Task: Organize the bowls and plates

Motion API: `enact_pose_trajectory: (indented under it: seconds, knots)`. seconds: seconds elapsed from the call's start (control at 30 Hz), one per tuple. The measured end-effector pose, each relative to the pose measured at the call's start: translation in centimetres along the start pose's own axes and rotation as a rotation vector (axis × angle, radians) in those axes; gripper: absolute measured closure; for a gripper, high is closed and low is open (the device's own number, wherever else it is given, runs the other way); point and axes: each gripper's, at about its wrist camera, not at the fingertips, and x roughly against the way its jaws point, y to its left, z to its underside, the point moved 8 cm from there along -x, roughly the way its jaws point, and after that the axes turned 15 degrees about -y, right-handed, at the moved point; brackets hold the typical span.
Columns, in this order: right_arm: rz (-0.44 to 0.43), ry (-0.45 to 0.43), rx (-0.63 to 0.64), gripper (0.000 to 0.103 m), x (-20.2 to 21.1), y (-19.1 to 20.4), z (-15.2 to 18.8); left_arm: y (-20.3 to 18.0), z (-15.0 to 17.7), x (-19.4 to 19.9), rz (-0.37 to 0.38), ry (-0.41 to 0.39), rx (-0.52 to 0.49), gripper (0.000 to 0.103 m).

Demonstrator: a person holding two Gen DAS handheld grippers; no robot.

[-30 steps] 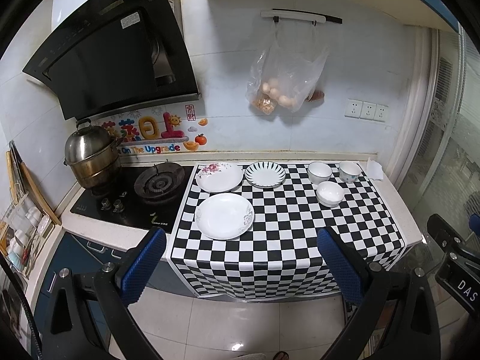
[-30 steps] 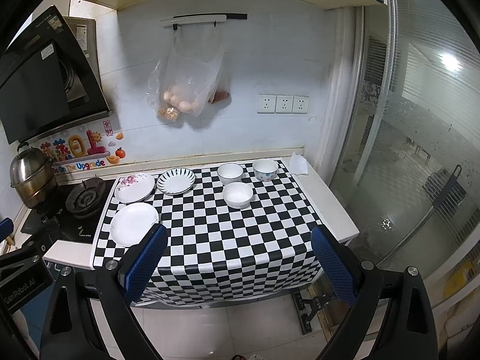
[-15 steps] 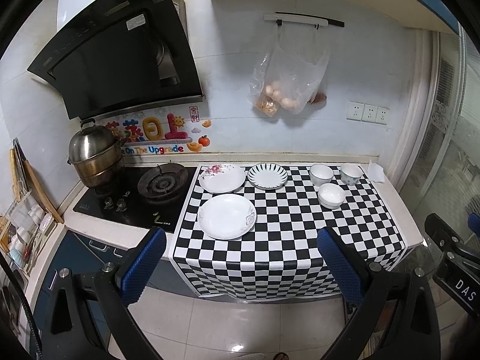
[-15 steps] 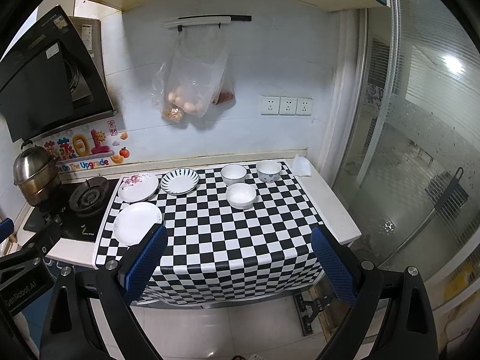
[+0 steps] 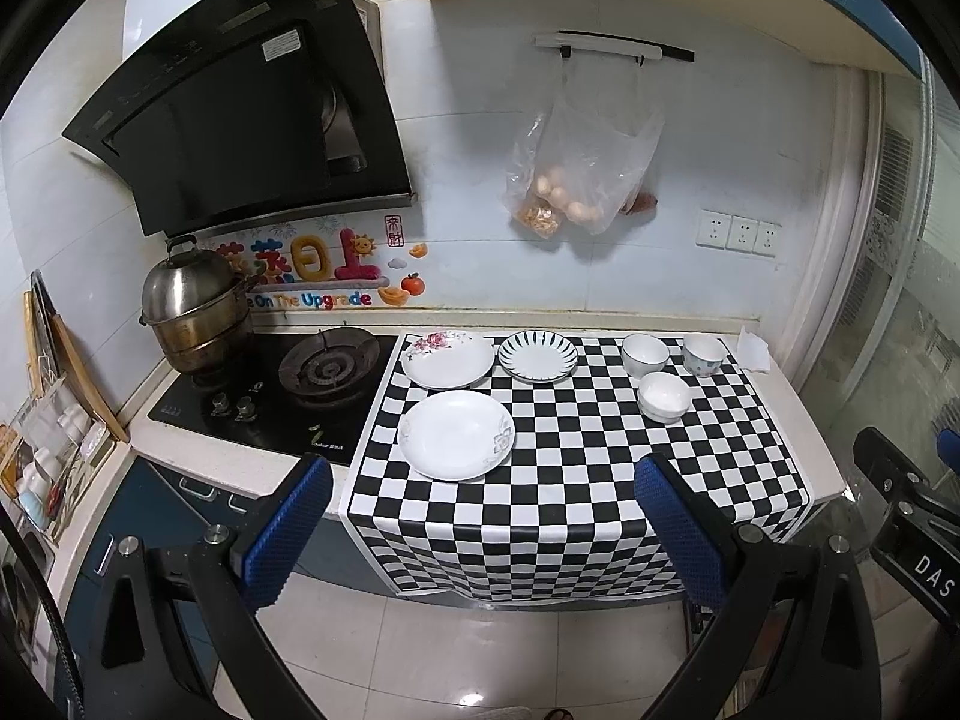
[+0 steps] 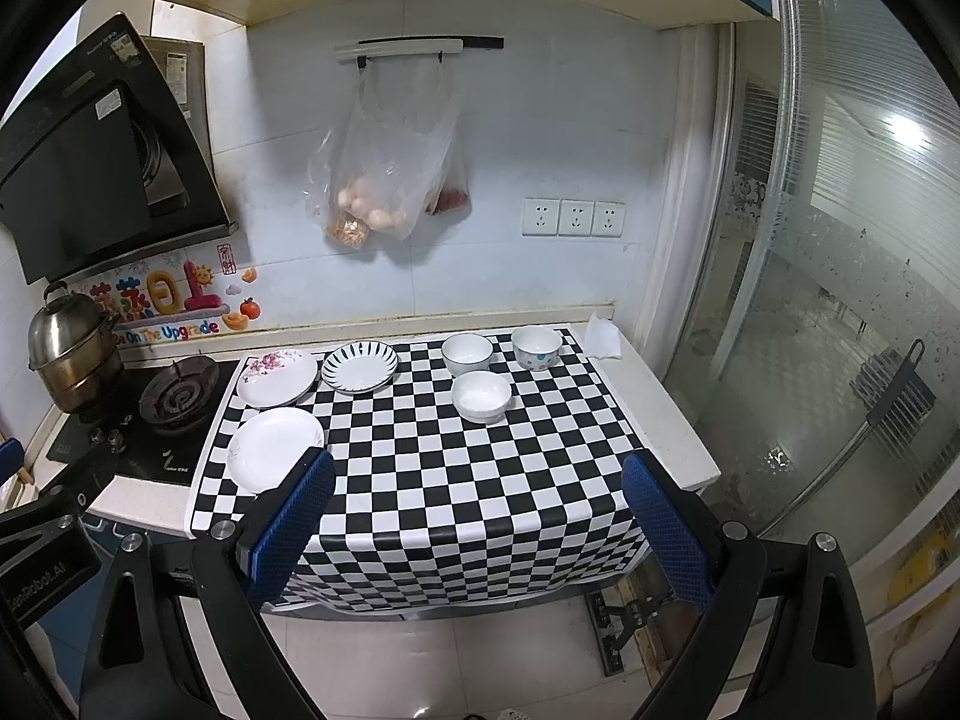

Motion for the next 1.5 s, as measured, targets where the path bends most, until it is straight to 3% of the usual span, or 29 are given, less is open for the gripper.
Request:
enact_pose_trajectory:
  seconds: [0.87,1.17,1.33,1.5]
  knots:
    - [-0.002,-0.001,-0.013,0.005,0.2,-0.4,0.0,0.0,-0.2,0.2,-0.004,-0.003,-0.004,0.001]
    - [-0.024,0.008,-0.028,0.005,-1.4,-0.8,0.1,-0.6,-0.2,-1.5,-0.049,0.007,0.009,0.001]
    - [-0.139,0.084,-0.079,0.005,-5.6,-0.1,1.7,1.0,0.6,-4.7,-0.138,0.033,0.003,0.001]
    - [-0.276,0.205,-0.077,0.005,-11.7,3.3,5.4,4.3,3.1,-10.0,-0.233,0.135,-0.004,0.001]
